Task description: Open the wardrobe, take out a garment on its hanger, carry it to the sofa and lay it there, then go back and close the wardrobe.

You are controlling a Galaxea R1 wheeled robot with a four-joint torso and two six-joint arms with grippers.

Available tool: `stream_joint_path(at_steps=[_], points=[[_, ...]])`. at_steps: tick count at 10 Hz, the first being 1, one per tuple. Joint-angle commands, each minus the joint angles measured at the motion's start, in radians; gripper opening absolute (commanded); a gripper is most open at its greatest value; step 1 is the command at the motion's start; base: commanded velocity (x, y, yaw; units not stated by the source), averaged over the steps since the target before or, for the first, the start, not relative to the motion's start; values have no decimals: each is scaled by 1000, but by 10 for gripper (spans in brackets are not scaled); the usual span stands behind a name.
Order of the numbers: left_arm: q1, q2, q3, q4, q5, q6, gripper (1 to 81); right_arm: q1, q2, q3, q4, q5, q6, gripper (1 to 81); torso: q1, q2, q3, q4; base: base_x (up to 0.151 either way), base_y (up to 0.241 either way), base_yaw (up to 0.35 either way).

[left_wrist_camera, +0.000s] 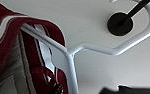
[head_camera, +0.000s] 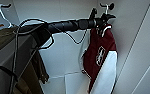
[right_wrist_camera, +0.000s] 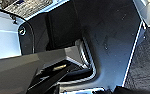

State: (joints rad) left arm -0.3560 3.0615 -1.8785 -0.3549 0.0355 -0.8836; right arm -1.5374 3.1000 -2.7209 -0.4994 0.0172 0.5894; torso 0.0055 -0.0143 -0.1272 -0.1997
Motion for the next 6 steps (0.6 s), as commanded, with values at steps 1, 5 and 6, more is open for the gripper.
stream_joint_path(at_steps=[1, 5, 6], points=[[-160, -12, 15, 27, -121, 6, 811, 30, 10, 4, 10, -57, -2, 811, 0, 0, 0, 0, 0, 0, 0], [-165, -61, 78, 37, -186, 5, 811, 32, 15, 3, 10, -69, -2, 811, 0, 0, 0, 0, 0, 0, 0], [-165, -55, 82, 43, -186, 6, 811, 30, 15, 3, 10, -69, -2, 811, 0, 0, 0, 0, 0, 0, 0]])
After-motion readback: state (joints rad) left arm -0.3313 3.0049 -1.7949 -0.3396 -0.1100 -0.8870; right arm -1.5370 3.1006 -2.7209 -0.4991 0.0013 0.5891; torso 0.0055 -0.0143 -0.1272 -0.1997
